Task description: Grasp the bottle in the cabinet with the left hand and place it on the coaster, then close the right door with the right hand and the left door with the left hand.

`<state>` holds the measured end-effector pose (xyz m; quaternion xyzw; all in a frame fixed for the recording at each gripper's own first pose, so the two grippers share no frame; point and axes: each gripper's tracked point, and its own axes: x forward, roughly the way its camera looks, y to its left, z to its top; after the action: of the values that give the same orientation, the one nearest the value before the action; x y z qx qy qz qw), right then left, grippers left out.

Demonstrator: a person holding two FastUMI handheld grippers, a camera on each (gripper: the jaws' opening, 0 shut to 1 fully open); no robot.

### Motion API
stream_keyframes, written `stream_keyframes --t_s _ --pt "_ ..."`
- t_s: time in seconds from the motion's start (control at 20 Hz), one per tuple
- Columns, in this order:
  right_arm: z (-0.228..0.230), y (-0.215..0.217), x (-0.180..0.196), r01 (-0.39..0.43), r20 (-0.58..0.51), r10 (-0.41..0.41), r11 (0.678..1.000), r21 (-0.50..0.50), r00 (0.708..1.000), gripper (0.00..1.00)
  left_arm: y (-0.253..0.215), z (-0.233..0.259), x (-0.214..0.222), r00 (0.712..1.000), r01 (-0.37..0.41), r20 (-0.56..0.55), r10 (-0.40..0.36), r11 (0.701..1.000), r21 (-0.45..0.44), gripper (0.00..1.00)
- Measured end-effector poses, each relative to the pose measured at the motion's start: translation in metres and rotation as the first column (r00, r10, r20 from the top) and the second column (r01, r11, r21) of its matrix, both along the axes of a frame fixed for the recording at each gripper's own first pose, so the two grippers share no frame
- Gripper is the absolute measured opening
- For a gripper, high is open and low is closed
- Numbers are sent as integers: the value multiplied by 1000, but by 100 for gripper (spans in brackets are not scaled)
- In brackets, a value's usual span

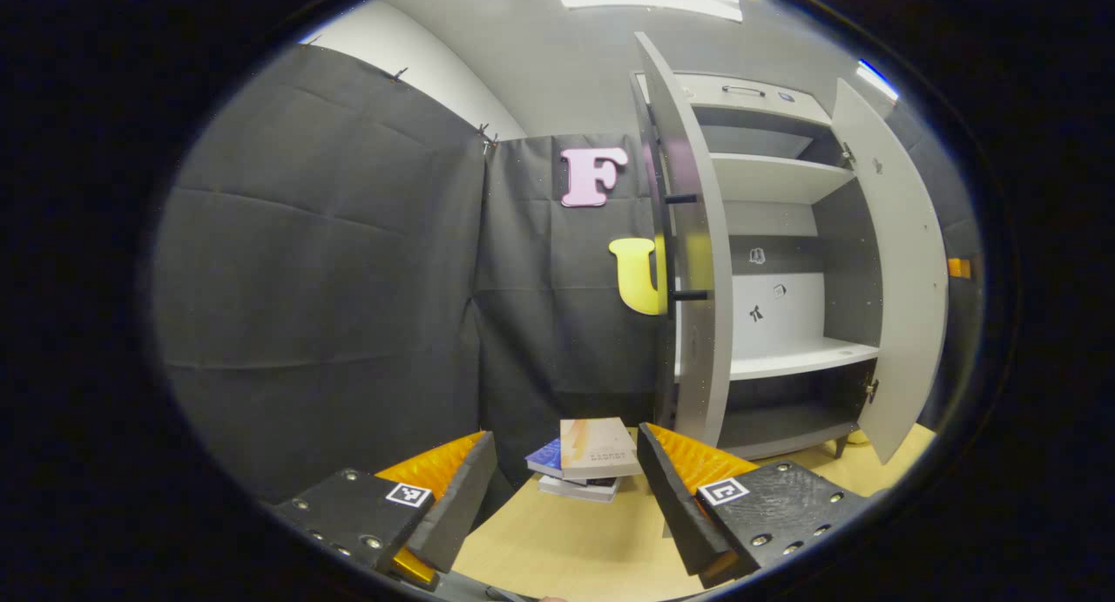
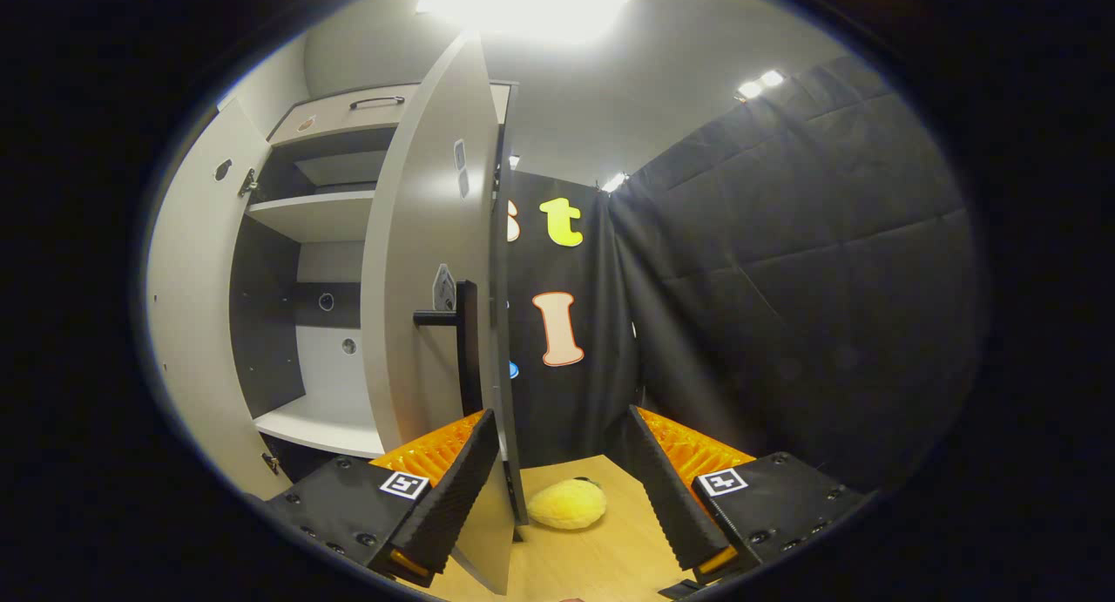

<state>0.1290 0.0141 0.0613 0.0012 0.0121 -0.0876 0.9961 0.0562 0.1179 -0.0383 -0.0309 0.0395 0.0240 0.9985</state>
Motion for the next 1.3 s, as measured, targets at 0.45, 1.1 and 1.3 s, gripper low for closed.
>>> stream_keyframes --t_s 0.45,1.1,1.3 --pt "-6 67 16 -116 4 116 993 27 993 96 28 -7 2 1000 -27 -6 27 1000 -6 100" --pt "-13 89 30 -195 4 195 980 29 981 96 57 10 4 999 -49 -10 48 998 -27 95" --pt "-19 54 14 -154 -8 154 988 14 988 96 49 47 44 1000 -1 29 3 998 -66 95"
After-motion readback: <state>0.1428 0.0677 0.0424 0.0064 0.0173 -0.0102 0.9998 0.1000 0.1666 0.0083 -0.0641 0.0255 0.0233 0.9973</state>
